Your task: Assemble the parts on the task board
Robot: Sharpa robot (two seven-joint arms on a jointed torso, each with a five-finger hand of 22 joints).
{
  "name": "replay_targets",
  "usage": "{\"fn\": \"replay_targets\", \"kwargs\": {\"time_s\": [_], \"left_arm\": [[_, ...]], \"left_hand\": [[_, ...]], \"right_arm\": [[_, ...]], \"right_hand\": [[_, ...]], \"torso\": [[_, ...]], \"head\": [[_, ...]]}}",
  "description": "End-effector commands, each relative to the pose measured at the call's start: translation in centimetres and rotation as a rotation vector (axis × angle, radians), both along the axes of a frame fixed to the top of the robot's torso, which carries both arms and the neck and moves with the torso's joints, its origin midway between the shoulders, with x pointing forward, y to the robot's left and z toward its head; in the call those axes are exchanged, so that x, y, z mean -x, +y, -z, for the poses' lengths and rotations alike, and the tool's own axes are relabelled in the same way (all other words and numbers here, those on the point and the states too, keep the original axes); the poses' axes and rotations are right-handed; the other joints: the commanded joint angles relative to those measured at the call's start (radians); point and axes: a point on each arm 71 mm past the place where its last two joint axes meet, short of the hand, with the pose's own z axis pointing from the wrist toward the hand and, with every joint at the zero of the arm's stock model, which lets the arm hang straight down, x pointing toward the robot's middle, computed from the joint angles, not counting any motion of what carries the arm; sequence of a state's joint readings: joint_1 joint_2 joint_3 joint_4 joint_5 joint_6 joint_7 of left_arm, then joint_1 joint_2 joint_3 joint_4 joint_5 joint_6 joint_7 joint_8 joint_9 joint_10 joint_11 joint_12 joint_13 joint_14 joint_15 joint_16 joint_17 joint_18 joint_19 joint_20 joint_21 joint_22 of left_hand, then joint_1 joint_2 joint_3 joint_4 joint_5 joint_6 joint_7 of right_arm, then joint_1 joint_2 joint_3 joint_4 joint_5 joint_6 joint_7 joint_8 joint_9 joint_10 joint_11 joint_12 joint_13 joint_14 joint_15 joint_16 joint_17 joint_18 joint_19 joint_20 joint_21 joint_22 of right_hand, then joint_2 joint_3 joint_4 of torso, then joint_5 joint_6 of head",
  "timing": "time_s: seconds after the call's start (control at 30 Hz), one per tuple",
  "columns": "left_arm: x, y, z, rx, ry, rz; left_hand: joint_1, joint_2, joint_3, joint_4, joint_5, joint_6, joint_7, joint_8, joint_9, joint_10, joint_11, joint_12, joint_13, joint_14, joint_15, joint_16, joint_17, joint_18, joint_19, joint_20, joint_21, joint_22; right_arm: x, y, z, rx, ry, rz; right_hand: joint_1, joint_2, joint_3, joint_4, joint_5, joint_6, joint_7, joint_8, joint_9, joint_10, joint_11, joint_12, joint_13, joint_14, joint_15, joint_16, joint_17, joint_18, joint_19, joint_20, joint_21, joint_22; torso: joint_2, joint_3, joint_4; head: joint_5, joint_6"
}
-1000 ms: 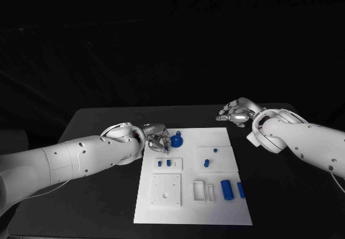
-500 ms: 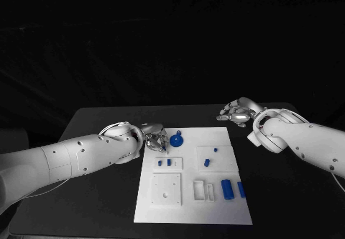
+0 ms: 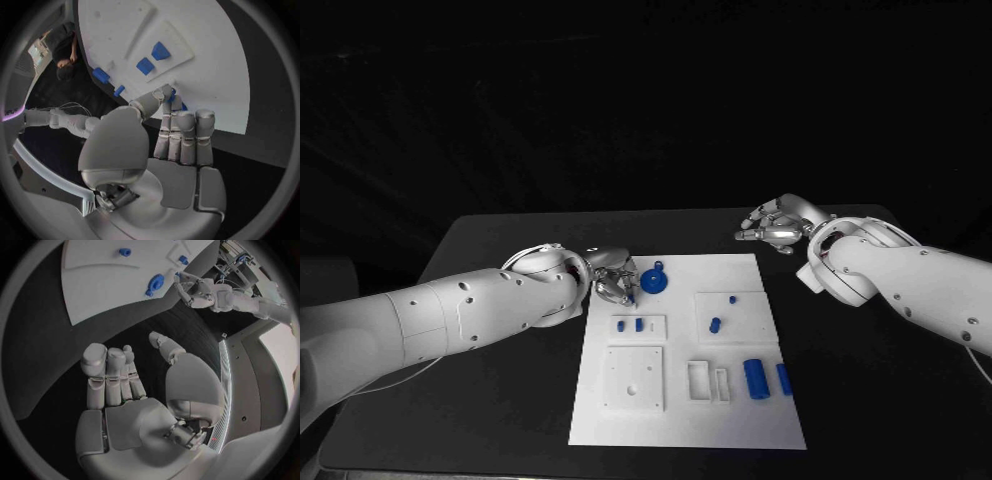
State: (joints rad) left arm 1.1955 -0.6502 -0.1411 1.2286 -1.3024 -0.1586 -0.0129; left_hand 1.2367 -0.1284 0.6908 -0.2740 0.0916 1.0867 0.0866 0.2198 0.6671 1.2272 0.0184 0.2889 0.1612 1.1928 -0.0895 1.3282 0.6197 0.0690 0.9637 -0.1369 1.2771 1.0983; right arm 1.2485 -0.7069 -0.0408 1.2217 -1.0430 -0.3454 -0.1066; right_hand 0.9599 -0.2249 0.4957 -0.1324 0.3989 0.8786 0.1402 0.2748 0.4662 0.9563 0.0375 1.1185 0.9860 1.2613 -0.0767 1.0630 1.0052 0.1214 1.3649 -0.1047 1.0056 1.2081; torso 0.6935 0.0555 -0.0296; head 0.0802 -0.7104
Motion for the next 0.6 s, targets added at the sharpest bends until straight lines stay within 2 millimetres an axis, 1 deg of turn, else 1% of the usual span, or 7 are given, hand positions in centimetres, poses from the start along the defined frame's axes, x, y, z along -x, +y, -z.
{"fn": "replay_targets", "kwargs": {"time_s": [0.03, 0.13, 0.33, 0.6], "left_arm": [[0.07, -0.39, 0.12, 0.000, 0.018, 0.013], [0.06, -0.56, 0.28, -0.003, 0.021, 0.016], [0.10, -0.53, 0.56, -0.007, 0.028, 0.013], [0.19, -0.69, 0.80, -0.016, 0.041, 0.020]], "left_hand": [[-0.002, 0.012, 0.005, 0.001, 0.003, 0.008, 0.002, 0.007, -0.001, 0.064, 0.004, 0.004, 0.054, 0.005, 0.000, 0.006, -0.001, 0.103, 0.001, -0.040, -0.001, -0.001], [-0.002, 0.013, 0.005, 0.001, 0.003, 0.008, 0.002, 0.007, -0.001, 0.065, 0.004, 0.003, 0.054, 0.005, 0.000, 0.006, -0.002, 0.103, 0.001, -0.040, -0.001, -0.001], [-0.002, 0.013, 0.006, 0.001, 0.003, 0.007, 0.002, 0.007, -0.001, 0.065, 0.004, 0.002, 0.055, 0.004, 0.000, 0.006, -0.002, 0.103, 0.001, -0.040, -0.001, -0.001], [-0.002, 0.014, 0.006, 0.000, 0.003, 0.007, 0.002, 0.007, -0.001, 0.065, 0.004, 0.002, 0.055, 0.004, 0.000, 0.006, -0.002, 0.103, 0.001, -0.040, -0.001, -0.001]], "right_arm": [[0.02, 0.16, 0.01, 0.000, 0.001, -0.013], [0.02, 0.16, 0.02, 0.000, 0.001, -0.013], [0.02, 0.16, 0.04, 0.000, 0.001, -0.013], [0.02, 0.17, 0.07, 0.000, 0.002, -0.013]], "right_hand": [[-0.001, 0.012, -0.001, -0.005, 0.004, 0.001, 0.007, -0.004, 0.000, -0.003, -0.004, -0.005, -0.001, 0.004, 0.000, -0.005, -0.001, 0.140, -0.001, 0.003, -0.004, -0.001], [-0.001, 0.013, -0.001, -0.005, 0.004, 0.001, 0.007, -0.004, 0.000, -0.003, -0.004, -0.005, -0.001, 0.004, 0.000, -0.006, -0.001, 0.140, -0.001, 0.003, -0.004, -0.001], [-0.001, 0.013, -0.001, -0.006, 0.004, 0.001, 0.007, -0.004, 0.000, -0.003, -0.004, -0.005, -0.002, 0.005, 0.000, -0.006, -0.001, 0.140, -0.001, 0.003, -0.004, -0.001], [-0.001, 0.013, -0.001, -0.006, 0.004, 0.001, 0.007, -0.004, 0.000, -0.003, -0.004, -0.005, -0.002, 0.005, 0.000, -0.006, 0.000, 0.140, -0.001, 0.003, -0.004, -0.002]], "torso": [[0.000, 0.0003, 0.0001], [0.000, 0.0005, 0.0001], [0.000, -0.0002, -0.0004], [0.000, -0.0003, 0.0006]], "head": [[0.001, -0.001], [0.000, -0.002], [0.001, -0.003], [0.000, -0.005]]}}
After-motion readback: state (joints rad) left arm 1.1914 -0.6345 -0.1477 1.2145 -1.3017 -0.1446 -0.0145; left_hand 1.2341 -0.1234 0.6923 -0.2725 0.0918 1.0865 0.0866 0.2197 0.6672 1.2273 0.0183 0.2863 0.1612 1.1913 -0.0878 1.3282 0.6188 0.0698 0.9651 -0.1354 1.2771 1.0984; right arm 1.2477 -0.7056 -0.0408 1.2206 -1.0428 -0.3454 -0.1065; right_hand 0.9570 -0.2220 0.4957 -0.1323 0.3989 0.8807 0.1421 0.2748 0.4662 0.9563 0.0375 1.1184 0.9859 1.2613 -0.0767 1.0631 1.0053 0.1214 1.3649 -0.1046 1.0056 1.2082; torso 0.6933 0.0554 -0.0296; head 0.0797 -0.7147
